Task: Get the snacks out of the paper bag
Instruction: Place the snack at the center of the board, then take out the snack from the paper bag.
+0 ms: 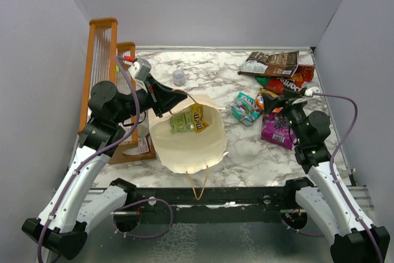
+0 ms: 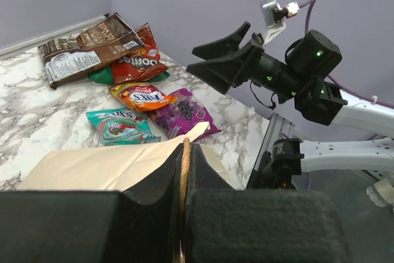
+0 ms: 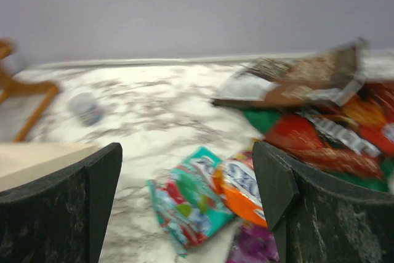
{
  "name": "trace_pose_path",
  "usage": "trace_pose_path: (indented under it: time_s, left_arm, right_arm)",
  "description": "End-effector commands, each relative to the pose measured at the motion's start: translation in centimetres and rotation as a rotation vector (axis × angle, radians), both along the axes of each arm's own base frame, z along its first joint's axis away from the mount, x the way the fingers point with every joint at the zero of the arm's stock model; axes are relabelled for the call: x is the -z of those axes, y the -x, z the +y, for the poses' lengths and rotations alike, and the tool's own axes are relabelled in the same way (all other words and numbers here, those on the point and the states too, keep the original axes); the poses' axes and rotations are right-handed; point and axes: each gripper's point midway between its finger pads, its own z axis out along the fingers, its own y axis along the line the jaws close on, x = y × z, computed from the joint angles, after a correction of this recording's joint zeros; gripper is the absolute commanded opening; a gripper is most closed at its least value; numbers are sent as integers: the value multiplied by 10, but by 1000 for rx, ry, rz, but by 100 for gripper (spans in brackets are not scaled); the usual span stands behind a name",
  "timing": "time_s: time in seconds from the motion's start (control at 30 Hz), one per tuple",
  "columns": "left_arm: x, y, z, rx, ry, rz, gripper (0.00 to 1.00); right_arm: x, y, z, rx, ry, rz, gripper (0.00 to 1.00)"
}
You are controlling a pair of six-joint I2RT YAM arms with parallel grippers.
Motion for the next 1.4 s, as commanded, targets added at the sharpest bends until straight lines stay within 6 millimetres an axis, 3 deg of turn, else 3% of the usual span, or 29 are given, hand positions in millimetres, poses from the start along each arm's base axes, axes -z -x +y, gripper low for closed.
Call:
trace_pose_path:
  time_s: [0.0, 0.13, 0.3, 0.47, 0.53, 0.6, 0.67, 0.73, 0.83, 0.93, 1.23, 1.37]
  left_arm:
    - [-5, 9, -3, 52, 14, -37, 0]
    - [-3, 12, -5, 79, 16, -38, 0]
    - [-4, 12, -6, 78, 24, -37, 0]
    - [-7, 12, -5, 72, 29, -37, 0]
    - [-7, 13, -5, 75, 29, -36, 0]
    - [-7, 14, -5, 77, 29, -36, 0]
    - [-7, 16, -5, 82, 28, -35, 0]
    - [-7, 17, -5, 87, 28, -37, 0]
    - [-8, 20, -4, 90, 31, -42, 0]
    - [-9, 22, -3, 90, 41, -44, 0]
    - [-17, 23, -4, 99, 75, -48, 0]
    - [-18, 25, -4, 105, 81, -46, 0]
  right_arm:
    - [-58, 65, 115, -768, 221, -311, 82]
    - [-80, 111, 165, -1066, 281, -426, 81]
    - [-89, 152, 230, -1257, 399, -456, 81]
    - [-64, 185, 290, -1294, 529, -446, 79]
    - [-41, 186, 312, -1263, 666, -411, 75]
    - [-15, 175, 327, -1168, 821, -365, 72]
    - [4, 155, 332, -1061, 949, -325, 70]
    - [10, 141, 332, -993, 1008, -309, 68]
    - [14, 128, 329, -912, 1048, -320, 63]
    - [35, 116, 325, -859, 1116, -249, 56]
    - [102, 111, 325, -841, 1121, -91, 50]
    - [112, 102, 326, -786, 1136, -39, 49]
